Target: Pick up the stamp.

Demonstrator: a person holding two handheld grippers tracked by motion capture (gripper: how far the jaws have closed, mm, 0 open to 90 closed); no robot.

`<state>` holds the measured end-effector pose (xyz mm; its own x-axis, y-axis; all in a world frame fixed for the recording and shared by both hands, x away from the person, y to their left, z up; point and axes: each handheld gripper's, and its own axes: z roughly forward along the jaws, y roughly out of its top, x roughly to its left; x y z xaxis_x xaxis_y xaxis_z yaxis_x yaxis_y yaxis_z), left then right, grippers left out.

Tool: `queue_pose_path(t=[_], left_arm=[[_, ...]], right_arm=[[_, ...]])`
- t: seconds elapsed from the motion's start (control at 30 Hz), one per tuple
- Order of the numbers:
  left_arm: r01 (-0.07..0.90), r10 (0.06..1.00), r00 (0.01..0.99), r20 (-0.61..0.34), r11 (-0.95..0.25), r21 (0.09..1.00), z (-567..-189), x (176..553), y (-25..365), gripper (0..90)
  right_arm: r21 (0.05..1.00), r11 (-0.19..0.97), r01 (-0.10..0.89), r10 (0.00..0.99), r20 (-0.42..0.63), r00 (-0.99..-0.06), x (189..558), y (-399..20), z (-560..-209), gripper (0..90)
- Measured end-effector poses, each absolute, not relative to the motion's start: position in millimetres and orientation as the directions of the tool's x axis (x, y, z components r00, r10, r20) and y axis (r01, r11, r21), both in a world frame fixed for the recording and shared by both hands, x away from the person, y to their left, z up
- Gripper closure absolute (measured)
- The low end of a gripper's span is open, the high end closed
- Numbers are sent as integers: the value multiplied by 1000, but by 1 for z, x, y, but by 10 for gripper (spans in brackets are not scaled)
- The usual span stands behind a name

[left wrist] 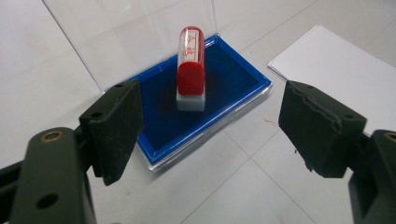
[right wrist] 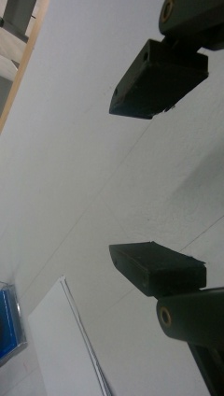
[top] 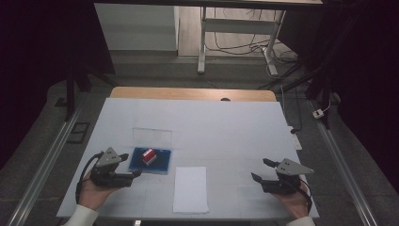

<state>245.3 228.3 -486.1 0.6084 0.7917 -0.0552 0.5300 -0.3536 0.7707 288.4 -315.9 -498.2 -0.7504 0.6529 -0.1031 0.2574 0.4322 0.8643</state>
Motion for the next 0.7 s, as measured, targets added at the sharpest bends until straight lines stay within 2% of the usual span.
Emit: queue_pose_path(t=[0.7], left_arm=[[515, 737, 675, -28, -443, 734, -459, 276, 215, 258]], right_arm=[[857, 441, 265, 656, -107, -747, 286, -316, -497, 278]])
